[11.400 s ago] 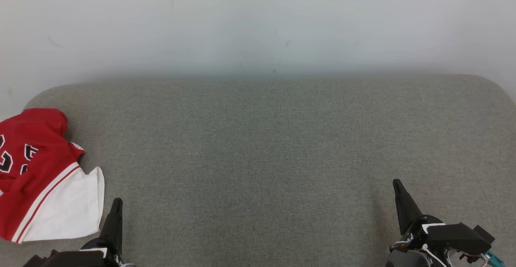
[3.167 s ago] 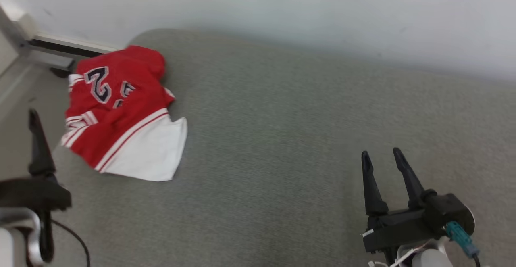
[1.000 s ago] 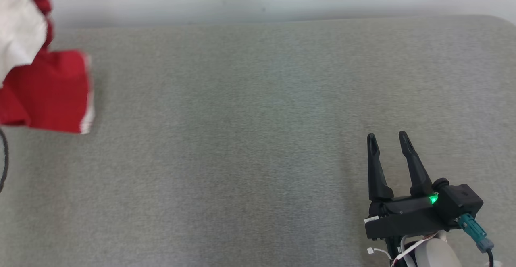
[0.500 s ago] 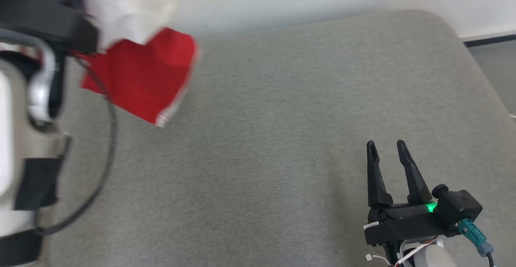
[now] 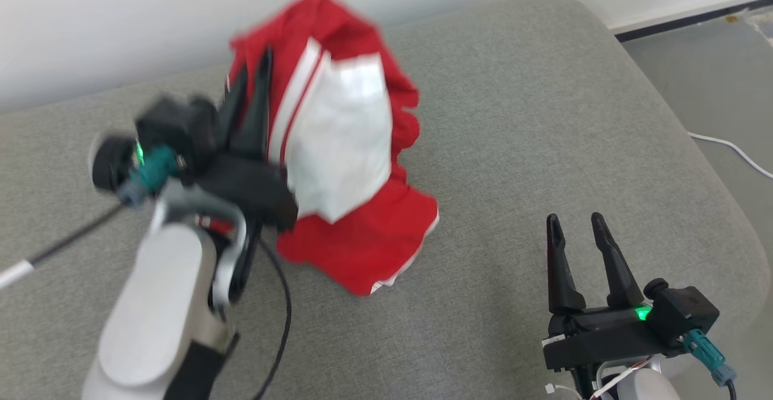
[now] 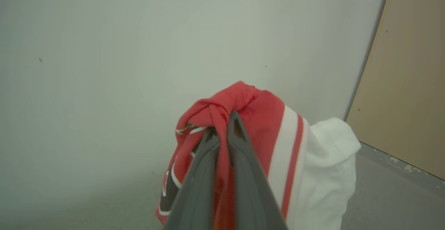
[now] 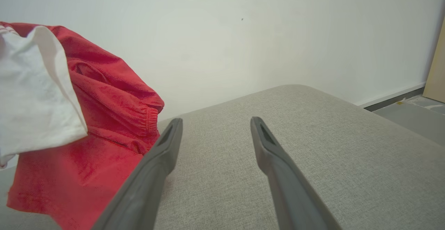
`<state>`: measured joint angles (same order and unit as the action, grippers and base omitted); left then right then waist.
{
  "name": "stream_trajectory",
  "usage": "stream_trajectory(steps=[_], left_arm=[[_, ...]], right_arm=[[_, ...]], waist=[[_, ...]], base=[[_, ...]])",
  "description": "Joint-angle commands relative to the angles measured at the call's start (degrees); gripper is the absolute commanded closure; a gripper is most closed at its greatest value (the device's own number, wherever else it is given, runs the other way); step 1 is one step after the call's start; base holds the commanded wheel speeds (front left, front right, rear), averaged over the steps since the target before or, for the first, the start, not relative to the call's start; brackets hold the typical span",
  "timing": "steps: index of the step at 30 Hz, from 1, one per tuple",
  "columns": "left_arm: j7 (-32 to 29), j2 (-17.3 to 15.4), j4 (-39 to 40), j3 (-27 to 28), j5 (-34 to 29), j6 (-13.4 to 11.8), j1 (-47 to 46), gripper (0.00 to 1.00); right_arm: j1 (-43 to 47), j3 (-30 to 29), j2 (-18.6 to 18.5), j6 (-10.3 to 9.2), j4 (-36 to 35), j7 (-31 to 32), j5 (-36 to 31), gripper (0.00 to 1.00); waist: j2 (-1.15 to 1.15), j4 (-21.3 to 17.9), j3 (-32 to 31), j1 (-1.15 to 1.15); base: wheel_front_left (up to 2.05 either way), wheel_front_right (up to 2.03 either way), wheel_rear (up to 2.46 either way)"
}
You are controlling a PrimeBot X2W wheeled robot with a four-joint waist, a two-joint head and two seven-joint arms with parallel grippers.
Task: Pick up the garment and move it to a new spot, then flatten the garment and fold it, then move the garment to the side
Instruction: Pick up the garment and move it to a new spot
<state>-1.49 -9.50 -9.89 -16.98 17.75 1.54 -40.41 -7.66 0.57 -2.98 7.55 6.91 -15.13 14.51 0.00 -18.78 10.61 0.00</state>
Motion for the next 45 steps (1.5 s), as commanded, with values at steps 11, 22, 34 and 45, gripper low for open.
stream_trajectory(steps=[11,22,34,45], left_arm=[[5.41,1.30,-15.92,-3.58,0.09,0.37,12.49,0.76],[14.76,3.38,-15.19,-4.21,0.13,0.34,11.31,0.00],[16.67,-0.28,-7.11,1.51,-0.87,-2.74,19.89,0.00],[16.71,-0.18,-4.35,3.51,-2.07,-1.95,25.13,0.00]], right_arm=[[-0.37,0.59,0.18,-0.12,1.59,-0.04,-0.89,0.00],[1.30,0.19,0.17,-0.12,1.47,-0.04,-2.52,0.00],[3.15,-0.96,0.19,-0.12,0.52,-0.04,-3.53,0.00],[3.46,-0.80,0.17,-0.12,0.68,-0.03,-3.75,0.00]], waist=[[0.00,0.80,0.74,0.00],[0.00,7.23,-3.54,0.00],[0.00,11.92,-6.12,0.00],[0.00,12.41,-6.46,0.00]], base=[[0.00,0.00,0.00],[0.00,0.00,0.00],[0.00,0.00,0.00],[0.00,0.00,0.00]])
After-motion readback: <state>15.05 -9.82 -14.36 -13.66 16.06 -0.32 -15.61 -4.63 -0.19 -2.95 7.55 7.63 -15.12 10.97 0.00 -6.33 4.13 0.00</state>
